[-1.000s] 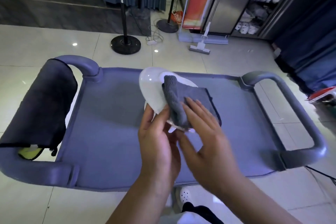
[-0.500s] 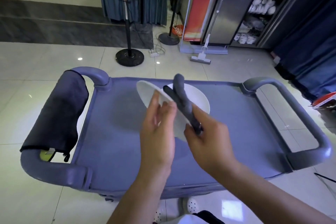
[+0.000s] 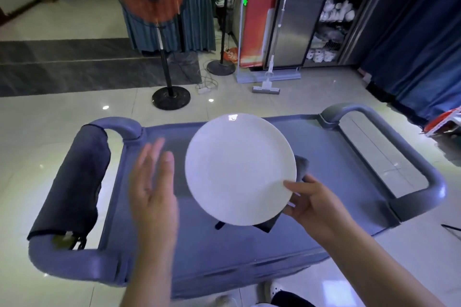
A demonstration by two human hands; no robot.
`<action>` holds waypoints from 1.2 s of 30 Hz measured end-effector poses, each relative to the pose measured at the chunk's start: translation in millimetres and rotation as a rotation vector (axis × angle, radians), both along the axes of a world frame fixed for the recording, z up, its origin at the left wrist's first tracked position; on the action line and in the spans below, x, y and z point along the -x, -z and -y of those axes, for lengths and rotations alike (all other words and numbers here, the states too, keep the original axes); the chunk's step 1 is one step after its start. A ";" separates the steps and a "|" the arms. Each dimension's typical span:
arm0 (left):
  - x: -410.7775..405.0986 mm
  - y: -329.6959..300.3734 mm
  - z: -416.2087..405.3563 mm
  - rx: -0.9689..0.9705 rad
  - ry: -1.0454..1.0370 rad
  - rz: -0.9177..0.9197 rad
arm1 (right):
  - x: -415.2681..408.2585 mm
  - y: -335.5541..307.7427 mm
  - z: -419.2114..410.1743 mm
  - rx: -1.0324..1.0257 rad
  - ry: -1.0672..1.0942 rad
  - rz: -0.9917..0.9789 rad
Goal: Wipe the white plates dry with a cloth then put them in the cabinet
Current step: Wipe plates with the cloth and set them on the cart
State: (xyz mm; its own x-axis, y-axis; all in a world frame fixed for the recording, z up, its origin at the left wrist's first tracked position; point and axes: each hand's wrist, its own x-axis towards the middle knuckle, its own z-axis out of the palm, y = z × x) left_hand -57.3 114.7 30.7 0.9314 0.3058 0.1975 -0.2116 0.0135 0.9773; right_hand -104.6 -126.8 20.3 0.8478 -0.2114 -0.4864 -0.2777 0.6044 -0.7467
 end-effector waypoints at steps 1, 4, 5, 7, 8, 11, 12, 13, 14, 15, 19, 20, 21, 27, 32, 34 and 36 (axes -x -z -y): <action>-0.5 0.3 -4.9 0.153 0.140 -0.121 | 1.2 -0.2 3.8 -0.013 -0.006 0.012; 10.0 6.8 1.0 0.492 0.655 -0.374 | 1.9 -3.5 8.4 -0.056 -0.032 0.040; 14.9 7.8 6.1 0.518 0.742 -0.365 | 1.4 -3.4 10.2 -0.063 -0.023 0.035; 20.9 10.4 14.6 0.498 0.774 -0.315 | 0.6 -2.6 15.0 -0.063 0.003 0.021; 21.8 11.9 17.8 0.475 0.767 -0.301 | 0.2 -2.5 18.1 -0.054 0.017 0.018; 21.8 7.1 26.9 0.428 0.720 -0.286 | -1.3 -3.6 32.0 -0.007 0.070 0.011; 22.4 5.2 29.7 0.416 0.710 -0.278 | -2.1 -5.2 37.7 0.008 0.097 0.007; 23.4 3.4 32.0 0.404 0.703 -0.267 | -3.6 -6.5 44.9 0.019 0.124 0.003; 24.0 1.4 34.2 0.394 0.697 -0.256 | -5.2 -8.8 52.2 0.024 0.147 0.000; 23.9 -0.8 37.0 0.392 0.687 -0.251 | -6.8 -12.2 60.0 0.030 0.165 -0.001; 22.1 -7.2 48.5 0.416 0.675 -0.247 | -15.8 -34.4 84.3 0.211 0.188 0.102; 21.6 -8.7 51.7 0.412 0.673 -0.245 | -18.4 -43.4 86.0 0.302 0.198 0.161; 21.3 -10.0 55.4 0.404 0.670 -0.246 | -21.0 -53.6 84.4 0.404 0.205 0.250; 20.7 -15.0 80.5 0.481 0.656 -0.259 | -61.2 -78.8 53.9 1.379 -0.187 0.828; 18.2 -9.9 90.0 0.572 0.533 -0.255 | -73.6 -37.8 40.8 1.354 -0.442 0.724; 16.4 -5.0 88.4 0.589 0.491 -0.249 | -62.8 -21.5 40.0 1.260 -0.539 0.669; 13.9 -0.3 84.6 0.579 0.438 -0.244 | -47.0 -7.5 40.6 1.185 -0.639 0.629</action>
